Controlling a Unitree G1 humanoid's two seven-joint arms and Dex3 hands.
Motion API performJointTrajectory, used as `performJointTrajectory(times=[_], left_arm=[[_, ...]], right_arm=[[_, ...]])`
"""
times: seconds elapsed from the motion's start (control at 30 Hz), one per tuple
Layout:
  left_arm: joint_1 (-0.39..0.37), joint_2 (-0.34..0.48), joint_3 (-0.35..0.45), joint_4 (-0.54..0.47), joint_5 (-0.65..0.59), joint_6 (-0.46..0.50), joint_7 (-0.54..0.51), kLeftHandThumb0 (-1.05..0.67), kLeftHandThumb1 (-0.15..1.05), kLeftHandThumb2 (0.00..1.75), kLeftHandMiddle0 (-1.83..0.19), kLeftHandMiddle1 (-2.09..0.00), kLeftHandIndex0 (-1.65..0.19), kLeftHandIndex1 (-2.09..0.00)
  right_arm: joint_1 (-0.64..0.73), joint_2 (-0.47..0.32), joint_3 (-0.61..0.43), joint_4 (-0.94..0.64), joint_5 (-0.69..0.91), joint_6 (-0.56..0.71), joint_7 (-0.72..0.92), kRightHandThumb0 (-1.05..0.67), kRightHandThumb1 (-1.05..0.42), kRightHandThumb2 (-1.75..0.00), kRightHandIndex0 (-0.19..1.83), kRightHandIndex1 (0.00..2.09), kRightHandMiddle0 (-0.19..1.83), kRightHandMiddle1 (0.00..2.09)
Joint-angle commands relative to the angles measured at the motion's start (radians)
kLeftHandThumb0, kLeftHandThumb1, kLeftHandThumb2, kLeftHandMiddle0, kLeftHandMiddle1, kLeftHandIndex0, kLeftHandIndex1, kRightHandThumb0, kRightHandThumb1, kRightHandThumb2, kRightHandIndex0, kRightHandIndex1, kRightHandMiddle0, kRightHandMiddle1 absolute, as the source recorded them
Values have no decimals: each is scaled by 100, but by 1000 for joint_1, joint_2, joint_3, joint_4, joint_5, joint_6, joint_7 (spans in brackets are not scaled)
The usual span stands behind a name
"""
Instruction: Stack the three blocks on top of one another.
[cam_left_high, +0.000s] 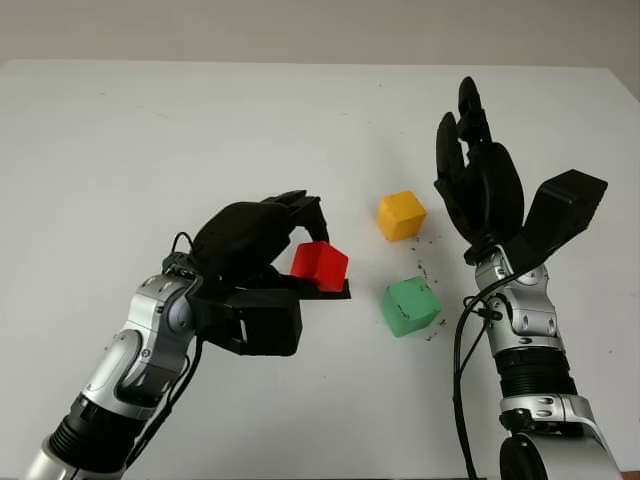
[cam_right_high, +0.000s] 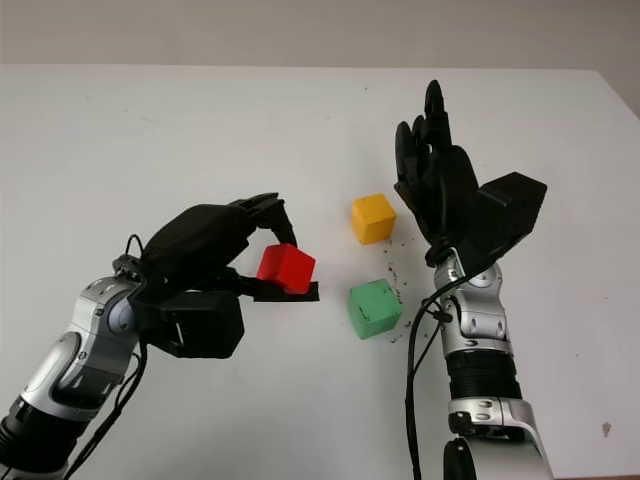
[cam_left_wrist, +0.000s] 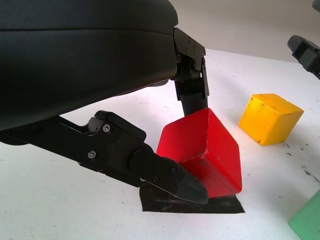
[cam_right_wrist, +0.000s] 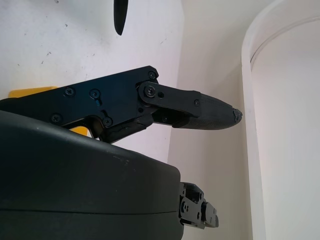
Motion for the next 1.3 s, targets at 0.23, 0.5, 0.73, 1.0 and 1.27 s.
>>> performJointTrajectory(times=[0.23,0.5,0.73,1.0,1.27], left_arm=[[-9,17,-24,-6,30,22,-51,-46,94,5,-10,-3,-20,-140],[-16,34,-34,-17,38,38,-112,-61,96,5,16,-4,3,-28],[-12,31,-31,-20,30,43,-112,-61,96,5,19,-4,7,-15],[-10,20,-13,-45,-16,80,-136,-65,96,6,19,-1,12,-8],[18,-74,230,-105,-346,73,-17,-83,105,45,19,0,19,0]], right_arm=[[7,4,-3,-17,-1,-5,-8,-59,-105,-58,-19,0,-19,0],[11,3,-2,-17,1,-12,3,-59,-105,-58,-19,0,-19,0],[15,6,-6,-25,9,-1,1,-58,-105,-59,-19,0,-19,0],[15,3,-2,-29,4,-3,-2,-60,-105,-58,-19,0,-19,0],[17,-30,-6,-76,-4,3,23,-61,-105,-56,-19,0,-19,0]])
